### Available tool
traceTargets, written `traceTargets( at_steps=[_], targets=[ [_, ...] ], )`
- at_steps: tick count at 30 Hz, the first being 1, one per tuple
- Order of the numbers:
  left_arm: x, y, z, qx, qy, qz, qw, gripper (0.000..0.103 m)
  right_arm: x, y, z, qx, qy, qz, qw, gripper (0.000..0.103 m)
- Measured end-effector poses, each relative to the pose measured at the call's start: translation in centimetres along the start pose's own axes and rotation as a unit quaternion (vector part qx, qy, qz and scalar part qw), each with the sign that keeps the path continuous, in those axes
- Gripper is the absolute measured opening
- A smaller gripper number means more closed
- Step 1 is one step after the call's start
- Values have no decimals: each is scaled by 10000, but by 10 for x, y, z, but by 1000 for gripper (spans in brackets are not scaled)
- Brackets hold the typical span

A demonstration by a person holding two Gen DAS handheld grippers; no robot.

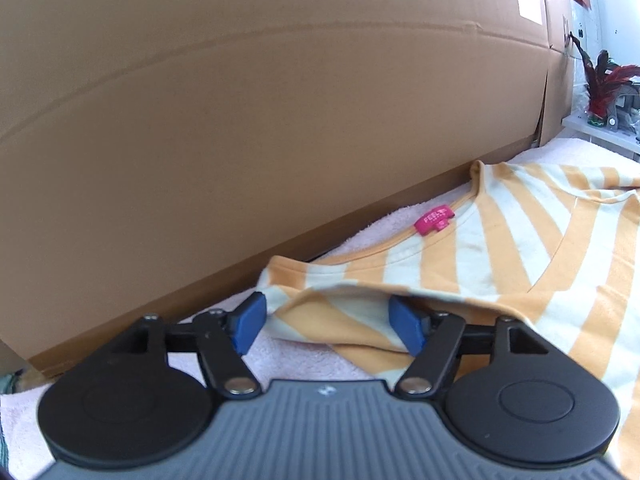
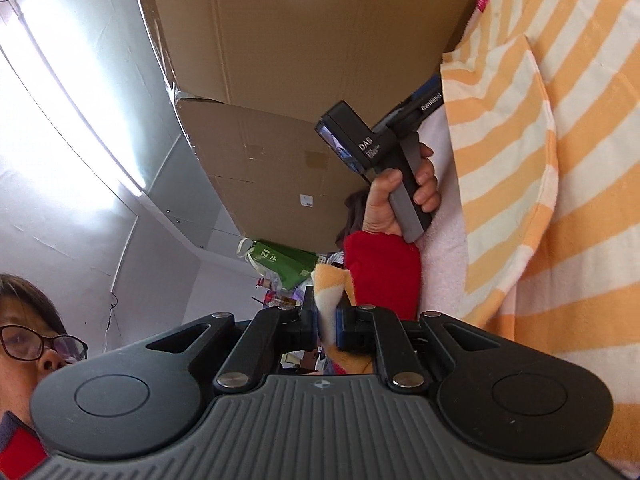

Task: Fold clothes
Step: 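Lay the sleeve over the shirt body and open the right gripper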

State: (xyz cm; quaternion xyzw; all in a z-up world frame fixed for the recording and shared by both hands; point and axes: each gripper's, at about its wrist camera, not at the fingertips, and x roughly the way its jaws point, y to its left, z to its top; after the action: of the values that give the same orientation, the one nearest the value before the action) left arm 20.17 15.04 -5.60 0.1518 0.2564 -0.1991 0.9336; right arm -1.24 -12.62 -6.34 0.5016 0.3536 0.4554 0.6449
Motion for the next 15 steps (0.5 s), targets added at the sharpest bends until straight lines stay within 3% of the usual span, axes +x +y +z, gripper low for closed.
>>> traceTargets(
  at_steps=[5,12,15],
  targets=[
    [1,7,0,-146,45,82,9998,81,2,4,-15,-299,436,-150,9985,11],
    [-1,6,-1,-136,45,105,9998,80,4,-16,-41,-704,1047,-943,9875,12],
    [-2,6,-1,-139,47,104,9998,80,-3,-21,-45,-776,1042,-1172,9846,12]
  ],
)
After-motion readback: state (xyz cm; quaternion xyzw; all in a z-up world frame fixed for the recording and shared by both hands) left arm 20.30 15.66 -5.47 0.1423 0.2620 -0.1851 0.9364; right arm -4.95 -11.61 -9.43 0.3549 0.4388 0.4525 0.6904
